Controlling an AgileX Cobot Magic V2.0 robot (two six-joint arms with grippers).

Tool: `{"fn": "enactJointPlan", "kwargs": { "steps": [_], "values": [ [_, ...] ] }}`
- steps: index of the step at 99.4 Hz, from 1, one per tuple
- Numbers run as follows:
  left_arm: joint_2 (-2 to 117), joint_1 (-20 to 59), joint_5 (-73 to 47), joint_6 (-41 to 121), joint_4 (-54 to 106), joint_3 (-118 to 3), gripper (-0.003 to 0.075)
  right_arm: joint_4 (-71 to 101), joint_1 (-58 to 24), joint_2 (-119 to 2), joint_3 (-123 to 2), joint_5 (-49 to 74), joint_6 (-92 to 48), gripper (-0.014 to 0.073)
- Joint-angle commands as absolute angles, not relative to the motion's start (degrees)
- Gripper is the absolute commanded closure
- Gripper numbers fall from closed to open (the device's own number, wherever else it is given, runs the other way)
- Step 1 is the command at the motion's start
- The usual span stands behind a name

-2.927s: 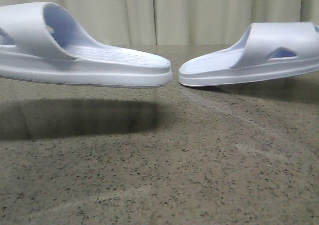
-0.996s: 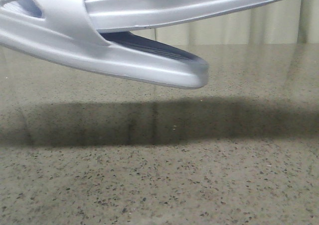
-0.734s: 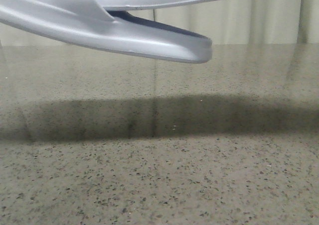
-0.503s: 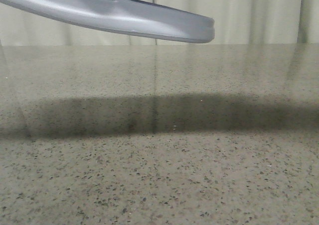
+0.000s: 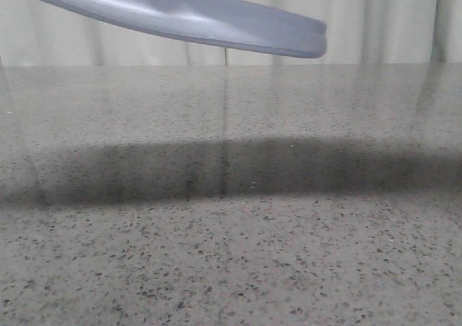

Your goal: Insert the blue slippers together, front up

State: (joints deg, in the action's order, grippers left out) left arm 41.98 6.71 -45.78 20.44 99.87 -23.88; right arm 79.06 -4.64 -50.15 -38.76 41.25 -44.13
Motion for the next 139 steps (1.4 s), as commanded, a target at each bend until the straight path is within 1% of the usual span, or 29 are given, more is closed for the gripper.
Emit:
{"fn": "enactJointPlan", "kwargs": {
  "steps": [1,26,44,57,64,92,97,104,111,112,113,119,120,123,125,126,127,131,139],
  "values": [
    [41.7,9.2,-57.8,19.7,106.6,-26.0,0.0704,84.3,-5.5,-50.2,-40.8,52.8,-46.0,0.0701],
    [41.7,9.3,-59.5,19.7,106.6,-26.0,0.0704,84.3,-5.6,-50.2,-40.8,56.7,-46.8,0.0701],
    [41.7,9.3,-60.2,19.7,106.6,-26.0,0.0704,84.3,-8.4,-50.8,-40.8,57.3,-47.6,0.0701],
    [41.7,9.3,-60.4,20.5,106.6,-26.0,0.0704,84.6,-10.5,-53.8,-40.8,58.4,-48.1,0.0701],
    [41.7,9.3,-60.0,21.3,106.5,-26.0,0.0704,84.7,-10.9,-54.9,-40.8,57.0,-48.4,0.0701],
    [41.7,9.1,-56.0,21.3,104.1,-26.0,0.0704,84.3,-10.9,-55.1,-40.8,44.2,-51.1,0.0699],
    [41.7,9.1,-55.3,21.3,104.1,-26.0,0.0704,83.8,-10.9,-55.1,-40.8,43.3,-51.8,0.0686],
    [41.7,9.1,-54.1,21.3,104.1,-26.0,0.0704,83.1,-10.9,-55.0,-40.8,42.0,-51.9,0.0635],
    [41.7,9.1,-52.7,21.3,104.0,-26.0,0.0704,82.2,-10.9,-54.7,-40.8,40.1,-51.9,0.0553],
    [41.7,9.1,-52.6,21.3,103.9,-26.0,0.0704,81.9,-10.9,-54.7,-40.8,39.5,-51.9,0.0524],
    [41.7,9.1,-52.3,21.3,103.9,-26.0,0.0704,81.9,-10.9,-54.6,-40.8,39.2,-51.9,0.0524],
    [41.8,9.1,-51.3,21.3,103.6,-26.0,0.0704,81.5,-10.9,-54.6,-40.8,36.5,-51.9,0.0413],
    [41.8,9.1,-51.0,21.4,103.6,-26.0,0.0704,81.5,-10.9,-54.6,-40.8,36.3,-51.9,0.0413],
    [41.8,9.1,-50.7,21.5,103.6,-26.0,0.0704,81.5,-10.9,-54.5,-40.8,35.1,-51.9,0.0356],
    [41.8,9.1,-50.4,21.5,103.4,-26.0,0.0704,81.5,-10.9,-54.4,-40.8,34.2,-51.9,0.0333],
    [41.8,9.1,-50.4,21.5,103.4,-26.0,0.0704,81.4,-10.9,-54.1,-40.8,33.6,-51.9,0.0301],
    [41.8,9.1,-50.1,21.5,103.3,-26.0,0.0704,81.4,-10.9,-54.0,-40.8,33.3,-51.9,0.0301],
    [41.8,9.1,-49.6,21.7,103.0,-26.0,0.0704,80.7,-10.9,-53.8,-40.8,31.1,-51.9,0.0235],
    [41.8,9.1,-48.3,21.7,102.5,-26.0,0.0704,79.1,-10.9,-53.0,-40.8,27.5,-51.9,0.0171]
  ]
}}
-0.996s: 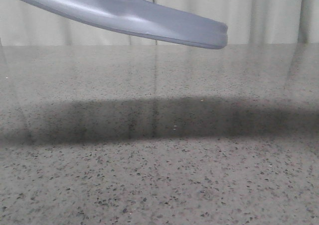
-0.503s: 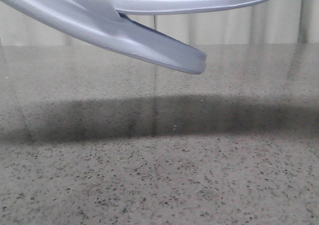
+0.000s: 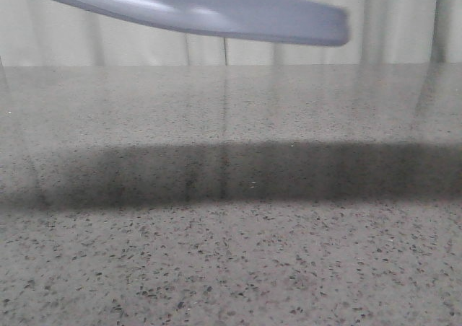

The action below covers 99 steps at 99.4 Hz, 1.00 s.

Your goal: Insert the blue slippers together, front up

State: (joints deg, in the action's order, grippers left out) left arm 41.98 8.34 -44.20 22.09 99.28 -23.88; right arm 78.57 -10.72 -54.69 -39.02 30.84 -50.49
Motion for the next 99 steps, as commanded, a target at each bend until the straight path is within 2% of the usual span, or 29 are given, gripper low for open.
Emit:
{"fn": "enactJointPlan", "kwargs": {
  "steps": [1,48,74,99],
  "values": [
    [41.8,9.1,-48.1,21.7,102.5,-26.0,0.0704,78.9,-10.9,-53.1,-40.8,27.2,-51.9,0.0167],
    [44.9,9.1,-43.4,22.5,99.8,-26.0,0.0704,68.4,-10.9,-39.3,-40.8,-3.8,-51.9,0.0158],
    [51.5,9.1,-43.7,25.0,100.3,-26.0,0.0704,67.0,-10.9,-38.0,-40.8,-3.8,-51.9,0.0158],
    [58.9,9.1,-44.8,34.5,106.6,-26.0,0.0704,67.0,-10.9,-38.0,-40.7,-1.8,-51.9,0.0158]
  ]
}}
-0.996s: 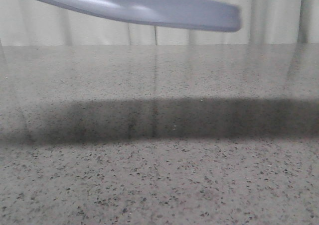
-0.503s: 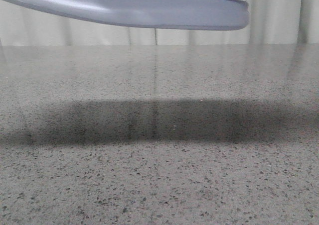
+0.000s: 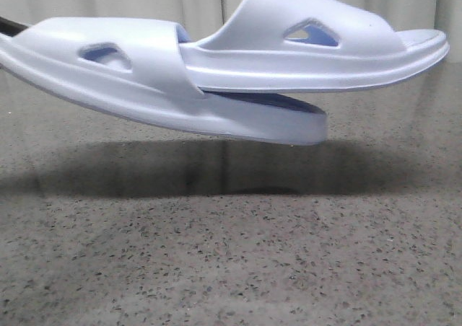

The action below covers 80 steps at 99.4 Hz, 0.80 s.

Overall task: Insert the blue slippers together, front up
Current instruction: 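Lower the stacked slippers onto the table and open both grippers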

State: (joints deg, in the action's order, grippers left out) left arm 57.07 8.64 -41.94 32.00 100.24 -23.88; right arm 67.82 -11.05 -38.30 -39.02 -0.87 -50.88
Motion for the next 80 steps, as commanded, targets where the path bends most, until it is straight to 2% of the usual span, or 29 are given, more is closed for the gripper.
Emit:
{"fn": "enactJointPlan", "kwargs": {
  "steps": [1,32,70,80],
  "values": [
    [59.1,9.1,-44.8,34.5,106.6,-26.0,0.0704,67.0,-10.9,-38.0,-40.7,-1.8,-51.9,0.0158],
    [66.5,9.1,-45.4,39.6,106.6,-26.0,0.0704,67.0,-10.9,-38.0,-40.7,0.0,-51.9,0.0158],
    [67.5,9.1,-45.5,44.7,106.3,-26.0,0.0702,67.0,-10.9,-38.0,-40.7,1.7,-51.9,0.0158],
    [67.5,9.1,-46.3,48.3,106.3,-26.0,0.0664,67.0,-10.9,-38.0,-40.7,1.7,-51.9,0.0158]
  ]
}}
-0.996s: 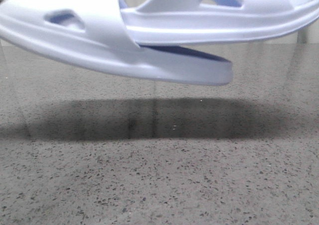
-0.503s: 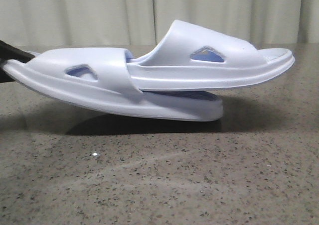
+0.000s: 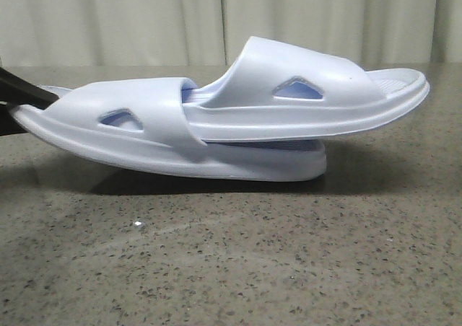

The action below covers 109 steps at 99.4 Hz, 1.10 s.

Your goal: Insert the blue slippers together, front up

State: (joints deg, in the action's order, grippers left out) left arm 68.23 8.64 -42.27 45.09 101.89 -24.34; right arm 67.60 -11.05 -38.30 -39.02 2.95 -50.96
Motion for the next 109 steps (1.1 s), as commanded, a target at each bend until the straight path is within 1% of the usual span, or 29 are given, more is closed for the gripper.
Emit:
{"fn": "enactJointPlan", "kwargs": {
  "steps": [1,8,18,25,32,37,49,65,89,109],
  "values": [
    [67.5,9.1,-46.3,48.6,106.3,-26.0,0.0659,67.0,-10.9,-38.0,-40.7,1.7,-51.9,0.0158],
    [67.5,9.1,-47.5,50.3,106.2,-26.0,0.0588,67.0,-10.9,-38.0,-40.7,1.7,-51.9,0.0158],
    [67.5,9.1,-47.8,50.8,106.2,-26.0,0.0451,67.0,-10.9,-38.0,-40.7,1.7,-51.9,0.0158],
    [67.5,9.1,-47.2,50.8,106.4,-26.0,0.0368,67.0,-10.9,-38.0,-40.7,1.7,-51.9,0.0158],
    [67.5,9.1,-45.6,50.8,106.3,-26.0,0.0311,67.0,-10.9,-38.0,-40.7,1.8,-51.9,0.0158],
    [67.5,9.1,-43.9,51.3,106.3,-26.0,0.0288,67.0,-10.9,-38.0,-40.7,1.9,-51.9,0.0158],
    [67.5,9.1,-38.9,54.0,106.6,-26.0,0.0281,67.0,-10.9,-38.0,-40.7,2.1,-51.9,0.0158],
    [67.5,7.5,-35.8,57.1,106.6,-26.0,0.0281,67.0,-10.9,-38.0,-40.7,2.4,-51.9,0.0158],
    [66.6,1.4,-35.6,65.8,106.6,-26.0,0.0281,65.7,-10.9,-38.0,-40.7,2.4,-51.9,0.0158],
    [60.3,-4.0,-35.6,77.4,106.6,-26.5,0.0281,62.0,-10.9,-38.0,-39.5,-2.2,-51.9,0.0158]
  ]
}}
